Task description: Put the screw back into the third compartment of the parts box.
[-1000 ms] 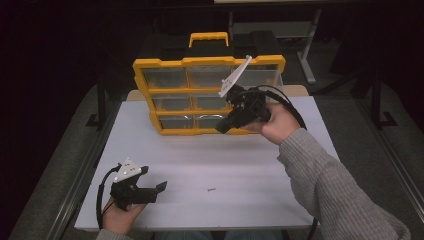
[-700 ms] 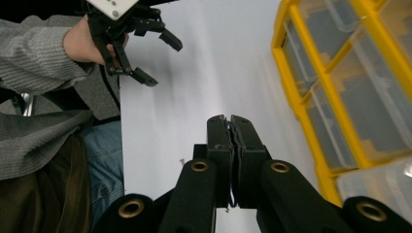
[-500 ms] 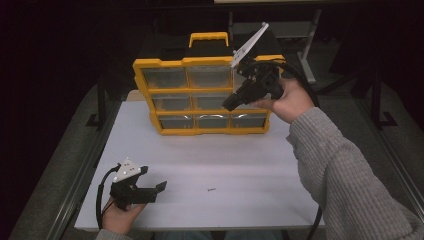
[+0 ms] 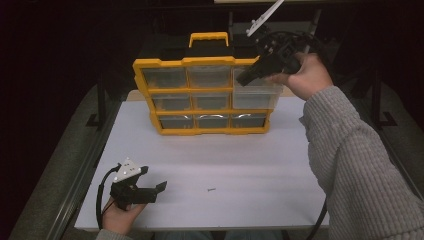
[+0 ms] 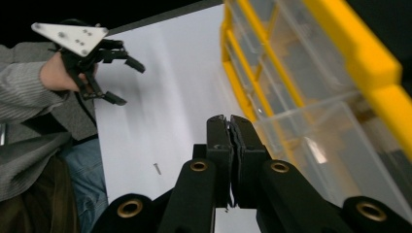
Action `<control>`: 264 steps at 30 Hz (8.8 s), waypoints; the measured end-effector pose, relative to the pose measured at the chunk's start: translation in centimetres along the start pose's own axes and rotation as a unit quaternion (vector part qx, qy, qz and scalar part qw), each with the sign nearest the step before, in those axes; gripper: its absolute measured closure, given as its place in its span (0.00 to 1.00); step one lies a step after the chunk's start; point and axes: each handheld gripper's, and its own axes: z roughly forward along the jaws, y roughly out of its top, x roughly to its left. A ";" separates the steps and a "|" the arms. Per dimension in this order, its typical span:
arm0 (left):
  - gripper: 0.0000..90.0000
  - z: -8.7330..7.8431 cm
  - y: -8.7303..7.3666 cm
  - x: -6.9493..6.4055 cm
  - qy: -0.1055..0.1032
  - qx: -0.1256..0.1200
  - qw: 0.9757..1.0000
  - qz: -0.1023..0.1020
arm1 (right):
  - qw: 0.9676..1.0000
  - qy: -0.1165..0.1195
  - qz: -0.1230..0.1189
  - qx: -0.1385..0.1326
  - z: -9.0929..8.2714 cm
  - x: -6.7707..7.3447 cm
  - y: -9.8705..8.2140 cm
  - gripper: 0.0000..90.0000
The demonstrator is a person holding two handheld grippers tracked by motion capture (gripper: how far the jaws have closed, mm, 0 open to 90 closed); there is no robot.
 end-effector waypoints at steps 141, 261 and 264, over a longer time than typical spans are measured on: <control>0.16 -0.1 0.0 0.0 0.003 -0.010 1.000 -0.003 | 0.992 0.121 -0.015 0.032 22.2 6.5 -13.8 0.61; 0.16 -0.1 0.0 0.0 0.001 -0.008 1.000 -0.004 | 0.997 0.060 -0.041 0.005 7.4 2.8 -3.8 0.96; 0.16 0.0 0.0 -0.1 0.001 -0.014 1.000 -0.007 | 0.998 0.054 -0.038 0.001 6.6 2.5 -3.6 0.96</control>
